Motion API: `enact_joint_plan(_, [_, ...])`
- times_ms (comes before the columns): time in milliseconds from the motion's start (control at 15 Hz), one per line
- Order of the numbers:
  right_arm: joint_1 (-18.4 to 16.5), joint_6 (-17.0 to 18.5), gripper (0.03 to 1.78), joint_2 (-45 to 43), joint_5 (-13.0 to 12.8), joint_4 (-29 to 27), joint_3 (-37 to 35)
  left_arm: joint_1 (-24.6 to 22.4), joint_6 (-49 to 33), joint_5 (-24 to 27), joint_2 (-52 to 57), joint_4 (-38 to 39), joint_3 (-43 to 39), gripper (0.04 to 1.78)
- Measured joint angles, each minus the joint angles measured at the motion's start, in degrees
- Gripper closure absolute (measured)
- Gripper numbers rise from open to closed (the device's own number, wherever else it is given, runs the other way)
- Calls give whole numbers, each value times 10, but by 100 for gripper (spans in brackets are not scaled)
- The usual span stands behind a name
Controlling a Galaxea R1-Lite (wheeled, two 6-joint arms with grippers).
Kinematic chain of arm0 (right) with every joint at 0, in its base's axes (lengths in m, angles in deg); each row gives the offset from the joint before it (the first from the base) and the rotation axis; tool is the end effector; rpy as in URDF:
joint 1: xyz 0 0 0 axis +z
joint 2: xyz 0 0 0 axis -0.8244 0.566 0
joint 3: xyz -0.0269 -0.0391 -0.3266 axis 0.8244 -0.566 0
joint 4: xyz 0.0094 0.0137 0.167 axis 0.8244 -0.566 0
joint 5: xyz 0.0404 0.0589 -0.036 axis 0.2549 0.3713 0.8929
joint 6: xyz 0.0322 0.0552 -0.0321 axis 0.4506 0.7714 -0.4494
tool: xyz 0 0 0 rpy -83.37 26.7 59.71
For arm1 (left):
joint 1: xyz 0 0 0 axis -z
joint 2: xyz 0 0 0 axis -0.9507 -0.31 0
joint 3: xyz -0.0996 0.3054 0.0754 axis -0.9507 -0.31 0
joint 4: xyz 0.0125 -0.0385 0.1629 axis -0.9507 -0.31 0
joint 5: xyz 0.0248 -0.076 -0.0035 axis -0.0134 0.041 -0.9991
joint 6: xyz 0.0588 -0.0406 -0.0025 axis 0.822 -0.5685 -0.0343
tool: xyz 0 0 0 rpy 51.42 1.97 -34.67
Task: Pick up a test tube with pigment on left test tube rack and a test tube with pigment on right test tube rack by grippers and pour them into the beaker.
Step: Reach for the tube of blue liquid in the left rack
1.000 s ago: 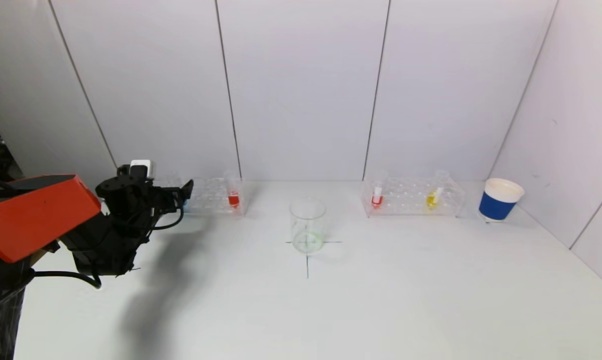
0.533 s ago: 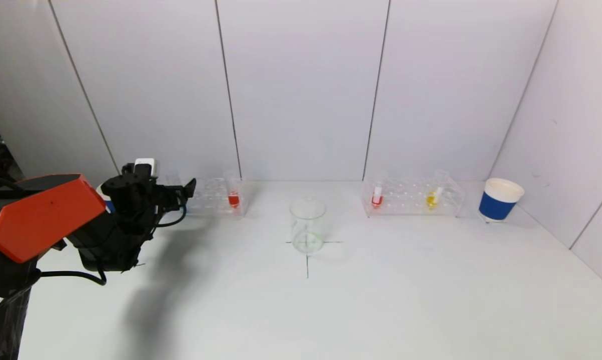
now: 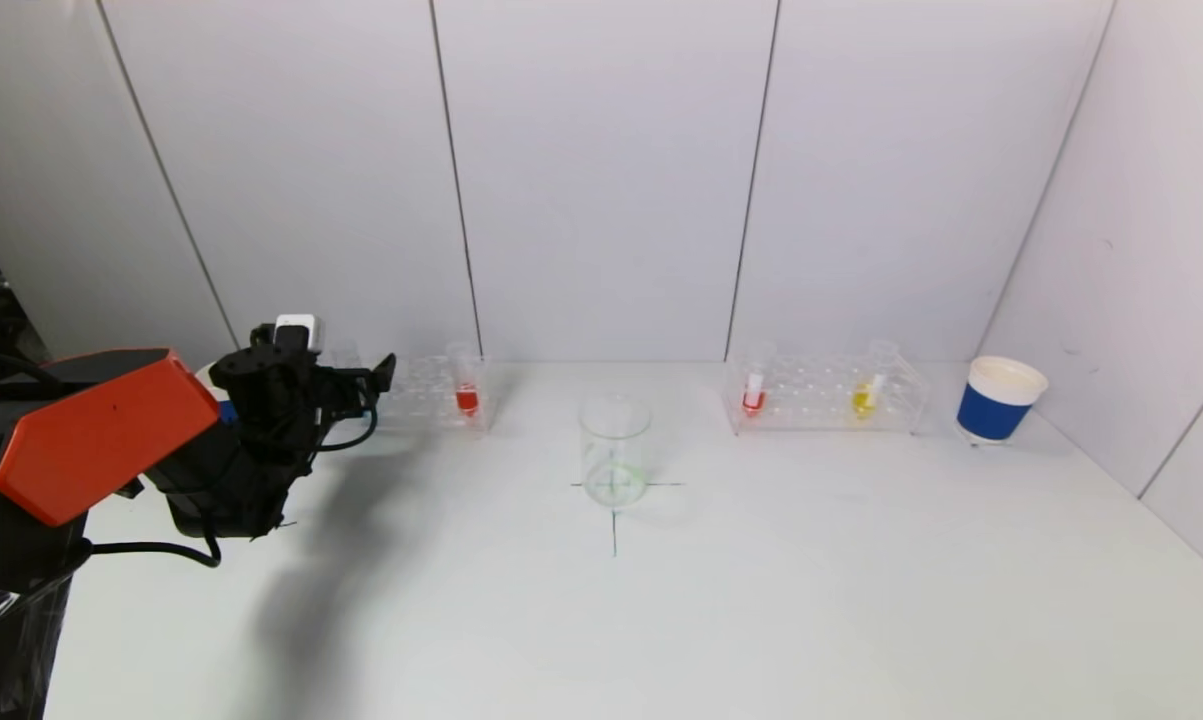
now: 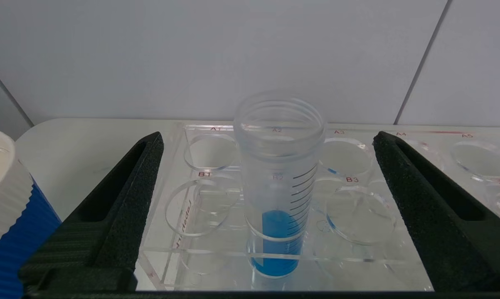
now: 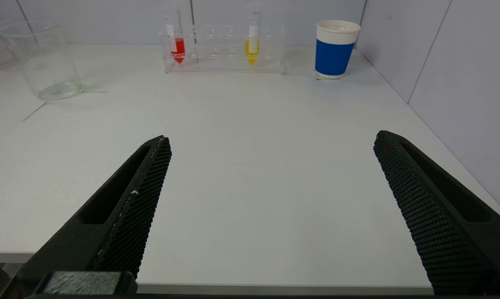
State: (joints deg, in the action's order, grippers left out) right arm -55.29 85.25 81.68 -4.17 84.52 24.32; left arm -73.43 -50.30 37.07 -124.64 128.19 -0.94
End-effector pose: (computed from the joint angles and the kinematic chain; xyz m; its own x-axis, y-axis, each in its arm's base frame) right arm -0.0289 -0.0005 0.0769 1.0000 -0.0035 0.0069 0.0035 1.0000 0.0000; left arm 0.5049 0.0134 0.0940 0.9996 0.0290 0.0024 -0.0290 0.9996 -0.0066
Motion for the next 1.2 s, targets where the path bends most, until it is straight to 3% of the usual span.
enact_joint_plan(1200, [0, 0, 4, 0, 0, 0, 0, 2, 5, -1, -3, -2, 5, 6])
